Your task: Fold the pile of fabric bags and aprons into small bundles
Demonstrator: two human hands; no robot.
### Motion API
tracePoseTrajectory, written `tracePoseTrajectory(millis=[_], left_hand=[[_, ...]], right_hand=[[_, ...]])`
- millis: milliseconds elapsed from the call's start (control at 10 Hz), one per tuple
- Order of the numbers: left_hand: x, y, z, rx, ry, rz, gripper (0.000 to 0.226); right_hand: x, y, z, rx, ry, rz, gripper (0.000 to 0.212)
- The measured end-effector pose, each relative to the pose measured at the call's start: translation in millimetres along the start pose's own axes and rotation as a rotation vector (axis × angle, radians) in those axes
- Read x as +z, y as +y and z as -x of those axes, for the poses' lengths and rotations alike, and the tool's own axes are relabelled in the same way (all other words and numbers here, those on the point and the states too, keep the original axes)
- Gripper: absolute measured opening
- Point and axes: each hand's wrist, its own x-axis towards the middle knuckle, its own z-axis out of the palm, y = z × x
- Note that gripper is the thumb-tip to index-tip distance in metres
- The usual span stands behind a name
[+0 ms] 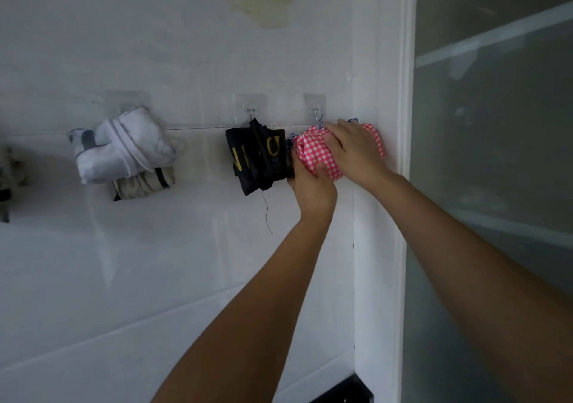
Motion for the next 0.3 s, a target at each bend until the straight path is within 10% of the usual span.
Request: tracePoseTrajectory(millis=[300], left_hand=[[-57.1,37.1,57.7,-0.014,-0.292,-0.273,0.06]], right_hand=[[-25.7,-23.3,57.3,0.041,0.035,-0.105,0.058]])
